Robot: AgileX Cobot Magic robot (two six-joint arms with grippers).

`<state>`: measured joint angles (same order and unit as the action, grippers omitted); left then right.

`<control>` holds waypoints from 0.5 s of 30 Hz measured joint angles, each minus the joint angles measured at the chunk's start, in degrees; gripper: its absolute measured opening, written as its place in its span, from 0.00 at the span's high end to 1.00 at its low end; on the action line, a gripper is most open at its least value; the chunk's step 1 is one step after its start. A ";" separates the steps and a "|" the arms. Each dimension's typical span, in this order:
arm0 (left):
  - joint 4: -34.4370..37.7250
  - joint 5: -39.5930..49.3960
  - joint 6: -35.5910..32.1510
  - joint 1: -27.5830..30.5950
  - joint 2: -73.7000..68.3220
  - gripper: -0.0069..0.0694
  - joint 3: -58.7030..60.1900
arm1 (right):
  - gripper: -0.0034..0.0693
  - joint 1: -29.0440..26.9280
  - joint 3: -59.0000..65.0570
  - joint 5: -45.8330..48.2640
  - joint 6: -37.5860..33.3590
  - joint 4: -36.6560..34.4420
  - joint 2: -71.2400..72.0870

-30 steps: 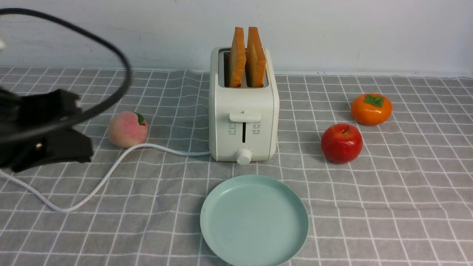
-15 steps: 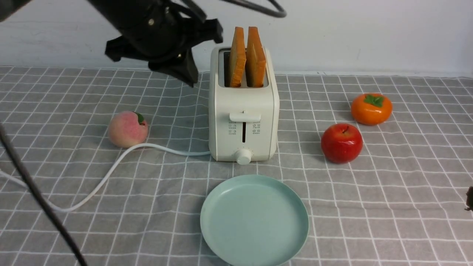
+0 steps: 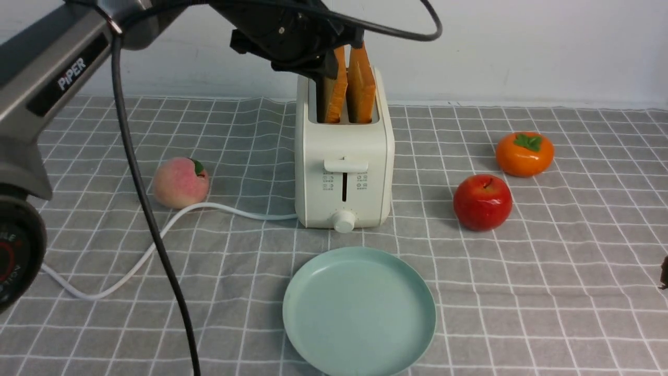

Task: Take toasted bread from bread machine on grey coffee table place on plate.
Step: 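Reach for a toast slice standing in the toaster with the left gripper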

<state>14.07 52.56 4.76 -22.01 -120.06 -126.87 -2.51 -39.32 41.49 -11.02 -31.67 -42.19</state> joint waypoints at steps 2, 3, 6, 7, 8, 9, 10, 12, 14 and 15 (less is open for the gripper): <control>0.39 -1.75 -0.94 0.00 -1.32 0.48 0.00 | 0.95 0.00 0.00 -0.11 0.00 0.00 0.00; 0.48 -2.67 -1.16 0.00 -2.34 0.40 0.00 | 0.95 0.00 0.00 -0.11 0.00 0.00 0.00; 0.42 -4.48 -1.30 0.00 -4.09 0.30 0.00 | 0.95 0.00 0.00 -0.11 0.00 0.00 0.00; 0.32 -4.69 -1.30 0.00 -4.21 0.29 0.00 | 0.95 0.00 0.00 -0.11 0.00 0.00 0.00; -0.15 -5.65 -1.30 0.00 -5.23 0.26 0.00 | 0.95 0.00 0.00 -0.11 0.00 0.00 0.00; -0.65 -6.40 -1.24 0.00 -5.90 0.26 0.00 | 0.95 0.00 0.00 -0.11 0.00 0.00 0.00; -0.92 -6.59 -1.24 0.00 -6.00 0.26 0.00 | 0.95 0.00 0.00 -0.11 0.00 0.00 0.00; -2.38 -7.16 -0.79 0.00 -6.80 0.30 0.00 | 0.94 0.00 0.00 -0.11 0.00 -0.22 0.00; -3.58 -7.10 -0.35 0.00 -6.99 0.41 0.00 | 0.94 0.00 0.00 -0.11 0.00 -0.35 0.00; -4.19 -6.78 -0.10 0.00 -6.90 0.54 0.00 | 0.93 0.00 0.00 -0.06 0.00 -0.41 0.00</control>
<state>9.87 45.78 4.66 -22.01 -126.97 -126.87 -2.51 -39.32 41.44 -11.02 -32.09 -42.19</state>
